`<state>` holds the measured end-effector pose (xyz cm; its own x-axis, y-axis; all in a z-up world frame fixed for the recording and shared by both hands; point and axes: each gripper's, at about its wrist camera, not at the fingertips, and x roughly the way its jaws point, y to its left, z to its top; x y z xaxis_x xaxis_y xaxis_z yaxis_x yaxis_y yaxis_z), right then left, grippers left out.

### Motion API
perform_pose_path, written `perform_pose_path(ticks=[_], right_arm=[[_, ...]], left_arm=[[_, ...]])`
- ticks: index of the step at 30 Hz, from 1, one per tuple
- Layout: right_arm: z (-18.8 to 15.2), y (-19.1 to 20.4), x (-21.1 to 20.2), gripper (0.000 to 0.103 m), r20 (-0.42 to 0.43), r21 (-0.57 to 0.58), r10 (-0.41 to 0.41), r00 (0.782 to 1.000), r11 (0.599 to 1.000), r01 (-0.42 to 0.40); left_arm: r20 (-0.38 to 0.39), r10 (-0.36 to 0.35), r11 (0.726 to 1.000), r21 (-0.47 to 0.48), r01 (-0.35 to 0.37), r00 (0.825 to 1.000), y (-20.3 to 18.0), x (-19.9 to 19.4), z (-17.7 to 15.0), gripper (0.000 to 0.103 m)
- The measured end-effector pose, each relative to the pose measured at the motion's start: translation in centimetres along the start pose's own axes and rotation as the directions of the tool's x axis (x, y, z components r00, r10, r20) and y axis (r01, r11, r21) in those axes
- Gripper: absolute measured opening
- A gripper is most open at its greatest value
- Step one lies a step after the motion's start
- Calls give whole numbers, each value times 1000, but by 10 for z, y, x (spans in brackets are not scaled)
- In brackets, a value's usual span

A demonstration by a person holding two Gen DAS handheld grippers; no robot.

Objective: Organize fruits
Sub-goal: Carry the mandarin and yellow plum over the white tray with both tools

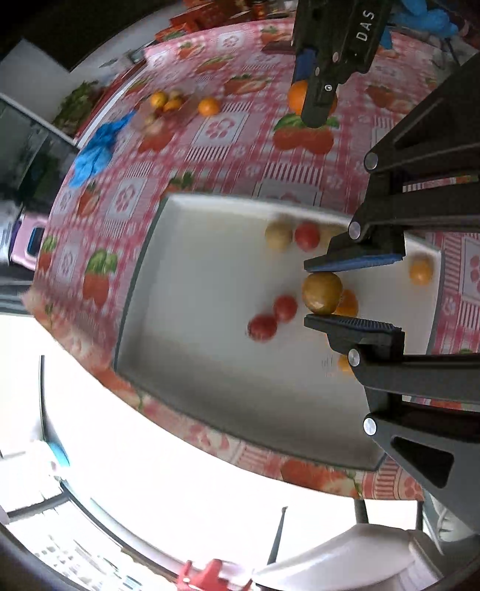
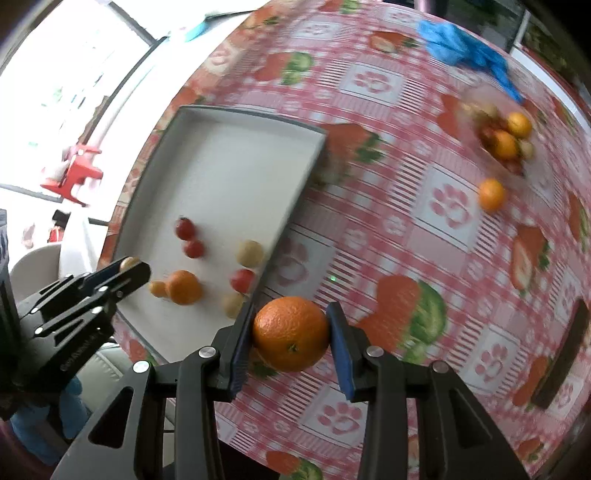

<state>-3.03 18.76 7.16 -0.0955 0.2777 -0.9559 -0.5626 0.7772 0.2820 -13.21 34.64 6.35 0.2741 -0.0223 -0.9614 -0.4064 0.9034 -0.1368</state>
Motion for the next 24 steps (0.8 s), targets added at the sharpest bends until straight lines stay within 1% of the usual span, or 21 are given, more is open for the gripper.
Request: perform_pose_path(ticks=[6,11,24], right_arm=[[12,29,16,42,-20,-60,15,1000,998,-16],[18,44,24,42,-22,-90,27,999,995,-29],[25,58,31,42,-27,-99,38,999,994,-40]], left_arm=[[-6,31,999,-44,-31,1000,23,5,1,24],[-17,42,997,-66,-44,999,35,12,1,24],[-47,57,996,-68,-60,997,47,23,3,24]])
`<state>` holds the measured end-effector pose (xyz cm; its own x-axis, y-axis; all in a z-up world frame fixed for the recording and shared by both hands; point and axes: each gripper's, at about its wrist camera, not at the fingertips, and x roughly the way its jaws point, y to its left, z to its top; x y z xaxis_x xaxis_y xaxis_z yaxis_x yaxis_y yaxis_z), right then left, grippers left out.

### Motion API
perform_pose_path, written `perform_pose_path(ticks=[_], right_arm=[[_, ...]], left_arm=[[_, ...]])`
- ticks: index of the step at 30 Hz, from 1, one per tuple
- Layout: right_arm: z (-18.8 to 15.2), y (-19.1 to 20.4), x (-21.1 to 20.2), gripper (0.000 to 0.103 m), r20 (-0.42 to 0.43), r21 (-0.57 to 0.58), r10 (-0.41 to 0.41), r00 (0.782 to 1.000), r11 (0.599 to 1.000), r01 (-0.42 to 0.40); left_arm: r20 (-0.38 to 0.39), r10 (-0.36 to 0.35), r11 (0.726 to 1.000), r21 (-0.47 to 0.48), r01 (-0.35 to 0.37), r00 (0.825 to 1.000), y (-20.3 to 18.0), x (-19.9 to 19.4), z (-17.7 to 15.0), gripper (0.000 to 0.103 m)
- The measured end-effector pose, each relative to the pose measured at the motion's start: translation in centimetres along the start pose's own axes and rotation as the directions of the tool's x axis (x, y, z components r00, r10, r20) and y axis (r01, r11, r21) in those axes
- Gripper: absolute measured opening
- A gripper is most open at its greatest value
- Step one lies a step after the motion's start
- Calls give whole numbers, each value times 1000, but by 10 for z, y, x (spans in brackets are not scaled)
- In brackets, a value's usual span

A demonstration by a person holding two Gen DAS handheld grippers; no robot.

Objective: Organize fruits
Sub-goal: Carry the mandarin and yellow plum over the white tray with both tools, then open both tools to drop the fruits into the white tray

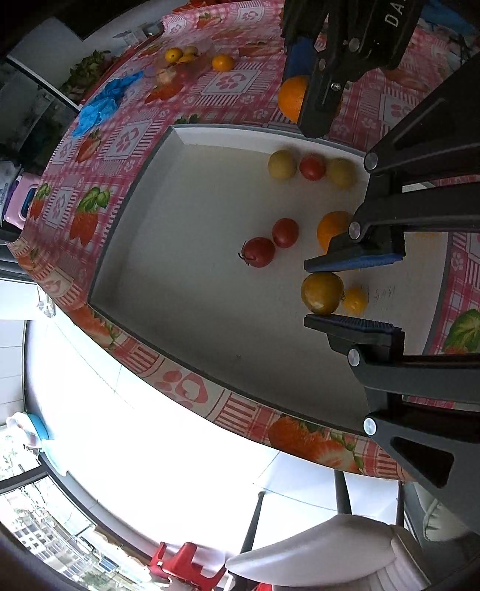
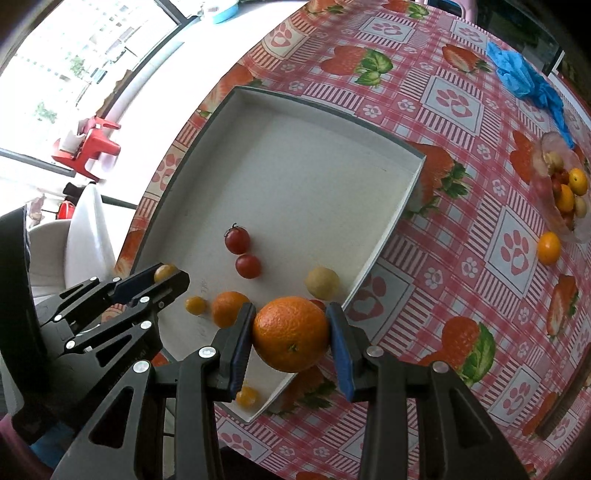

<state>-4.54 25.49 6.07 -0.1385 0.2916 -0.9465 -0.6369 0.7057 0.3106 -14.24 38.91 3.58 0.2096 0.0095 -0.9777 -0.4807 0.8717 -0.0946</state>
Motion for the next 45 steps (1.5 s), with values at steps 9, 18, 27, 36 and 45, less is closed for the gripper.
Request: perform_pose_path(ticks=[9,18,27,36,45], right_arm=[[1,2,3,42,-6,-3,2,1000,1000,-2],[1,3,7,42,-11,-3,3,1000,1000,-3],[11,9,18,42,-11,-24,-7,1000,1000,7],[19,11,30,42,-16,-32,-24,1000,999,24],[27,22,48,43,-40,-75,-69,997,995,65]], left_arm=[[-17,5,1000,11,-5,1000,0,5,0,24],[-35,10,1000,21,-9,999,-2,13,1,24],[-55,21,999,30,-19,998,-3,20,5,24],[-87,36,999,34,-33,996,-4,33,9,24],[-111,42,999,24,-40,993,-7,46,14,24]])
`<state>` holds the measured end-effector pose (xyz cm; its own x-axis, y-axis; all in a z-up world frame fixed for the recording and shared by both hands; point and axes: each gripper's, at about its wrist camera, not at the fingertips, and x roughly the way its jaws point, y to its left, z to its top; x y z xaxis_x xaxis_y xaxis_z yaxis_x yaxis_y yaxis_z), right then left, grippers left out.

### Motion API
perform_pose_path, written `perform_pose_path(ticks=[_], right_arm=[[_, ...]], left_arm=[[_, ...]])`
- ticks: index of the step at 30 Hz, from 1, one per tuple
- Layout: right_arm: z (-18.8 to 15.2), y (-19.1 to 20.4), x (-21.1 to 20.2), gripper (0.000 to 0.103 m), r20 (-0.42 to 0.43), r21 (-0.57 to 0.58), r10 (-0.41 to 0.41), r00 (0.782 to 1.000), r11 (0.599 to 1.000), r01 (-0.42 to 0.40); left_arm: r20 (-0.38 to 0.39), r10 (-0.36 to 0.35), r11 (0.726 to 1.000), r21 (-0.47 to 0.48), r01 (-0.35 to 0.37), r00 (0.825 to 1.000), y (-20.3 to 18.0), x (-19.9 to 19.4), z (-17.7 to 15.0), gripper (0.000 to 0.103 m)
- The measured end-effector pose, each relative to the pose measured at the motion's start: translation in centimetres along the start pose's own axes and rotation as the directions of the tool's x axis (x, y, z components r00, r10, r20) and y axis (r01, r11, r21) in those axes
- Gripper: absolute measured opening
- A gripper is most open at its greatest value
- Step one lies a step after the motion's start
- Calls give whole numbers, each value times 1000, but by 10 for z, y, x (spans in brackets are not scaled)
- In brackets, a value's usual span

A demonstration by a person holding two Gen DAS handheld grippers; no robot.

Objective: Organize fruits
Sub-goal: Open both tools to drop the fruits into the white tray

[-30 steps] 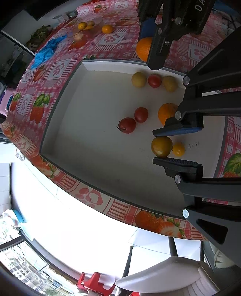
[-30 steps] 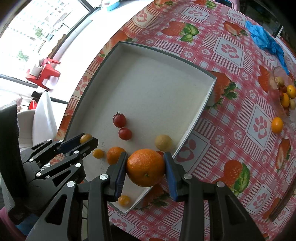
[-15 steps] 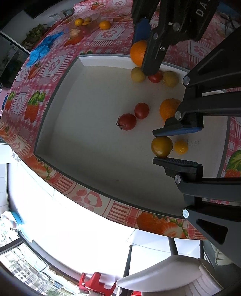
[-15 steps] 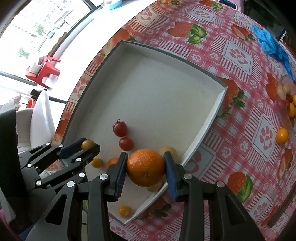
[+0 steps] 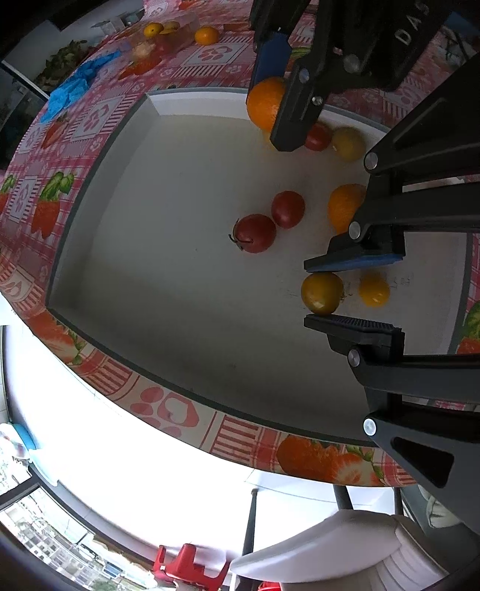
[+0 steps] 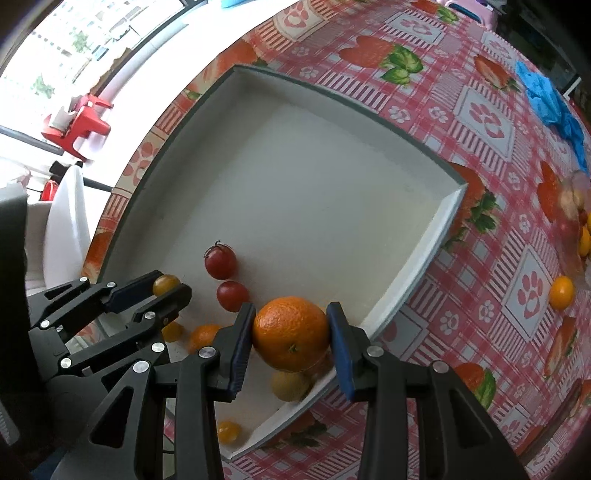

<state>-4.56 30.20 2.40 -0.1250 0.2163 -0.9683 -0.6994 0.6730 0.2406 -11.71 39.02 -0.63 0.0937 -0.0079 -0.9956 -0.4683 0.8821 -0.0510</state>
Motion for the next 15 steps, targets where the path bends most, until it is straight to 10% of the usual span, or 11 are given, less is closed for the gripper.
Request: perform_pose_path(ticks=[8,11,15], right_arm=[[2,11,-4,54,19,-22,3,1000,1000,-2],[2,9,-14,58,41,-29,-1,999,1000,2],[-1,10,-25,69,52,-20,7,999,1000,-6]], left_arm=[[-2,5,1000,4,-5,1000,0,2,-2,28],[28,38,999,-12,-38,999,2,-4,-6,80],[49,28,999,-17,-27,998,4,-15,-10,84]])
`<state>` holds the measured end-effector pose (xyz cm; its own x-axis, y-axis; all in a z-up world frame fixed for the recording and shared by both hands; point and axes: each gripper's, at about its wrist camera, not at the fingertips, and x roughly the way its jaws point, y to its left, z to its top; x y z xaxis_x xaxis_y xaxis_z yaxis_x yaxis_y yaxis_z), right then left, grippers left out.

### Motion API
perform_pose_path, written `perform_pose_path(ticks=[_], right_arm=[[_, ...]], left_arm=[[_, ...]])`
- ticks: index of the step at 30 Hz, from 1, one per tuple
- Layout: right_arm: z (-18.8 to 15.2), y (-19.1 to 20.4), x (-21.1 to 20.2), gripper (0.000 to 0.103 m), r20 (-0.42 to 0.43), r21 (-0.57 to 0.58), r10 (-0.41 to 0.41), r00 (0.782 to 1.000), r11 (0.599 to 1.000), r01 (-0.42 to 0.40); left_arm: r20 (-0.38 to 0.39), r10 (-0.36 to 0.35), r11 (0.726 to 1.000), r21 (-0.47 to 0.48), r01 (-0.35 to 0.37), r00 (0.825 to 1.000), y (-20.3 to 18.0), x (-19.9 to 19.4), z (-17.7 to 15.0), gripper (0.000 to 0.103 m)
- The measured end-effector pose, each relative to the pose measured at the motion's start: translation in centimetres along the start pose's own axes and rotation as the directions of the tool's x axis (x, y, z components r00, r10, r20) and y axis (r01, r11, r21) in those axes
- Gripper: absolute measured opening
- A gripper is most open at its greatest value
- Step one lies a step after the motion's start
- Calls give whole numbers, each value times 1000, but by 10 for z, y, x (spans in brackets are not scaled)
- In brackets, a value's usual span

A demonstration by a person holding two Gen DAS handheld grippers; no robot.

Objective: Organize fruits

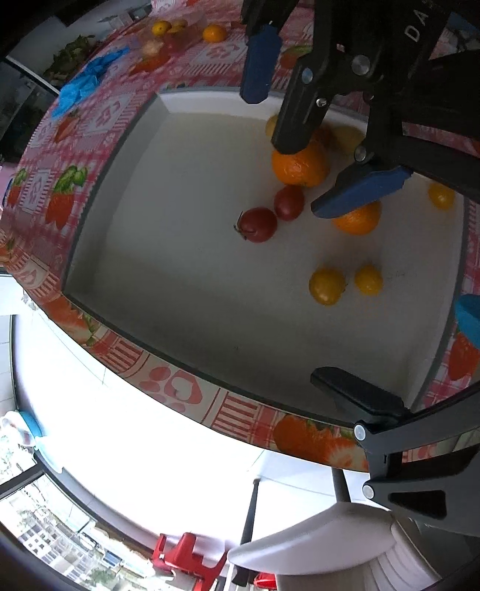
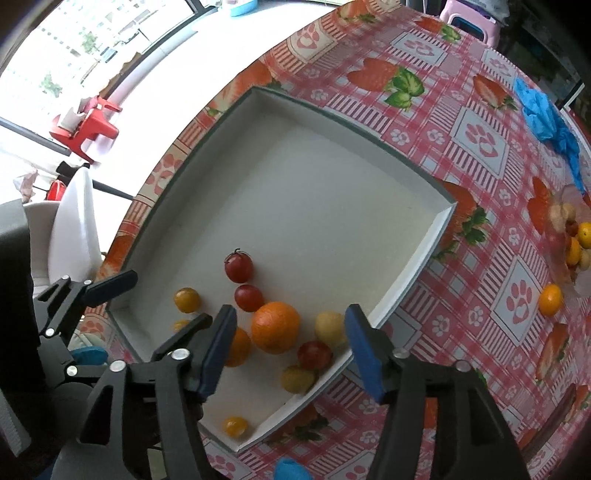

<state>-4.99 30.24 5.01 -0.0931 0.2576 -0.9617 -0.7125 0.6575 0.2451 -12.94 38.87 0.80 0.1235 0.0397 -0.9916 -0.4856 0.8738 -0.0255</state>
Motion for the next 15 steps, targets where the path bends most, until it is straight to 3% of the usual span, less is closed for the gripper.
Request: perform_pose_path(ticks=[2,5,9,15], right_arm=[[-3,1,-9,76,8,3,7,1000,1000,-7],[-9,3,-23,82,1,4,13,1000,1000,-13],[-21,5,-45,95,-3,-3,0,1000,1000,0],[-36,11,-78,95,2,-49,-58,998,997,58]], left_arm=[[10,-9,1000,6,9,1000,-1,-6,-3,84],[40,-35,999,1,35,999,0,-19,-9,103],[62,-61,998,3,61,996,-1,-38,-17,103],[101,-100,994,54,95,990,-4,-74,-29,103]])
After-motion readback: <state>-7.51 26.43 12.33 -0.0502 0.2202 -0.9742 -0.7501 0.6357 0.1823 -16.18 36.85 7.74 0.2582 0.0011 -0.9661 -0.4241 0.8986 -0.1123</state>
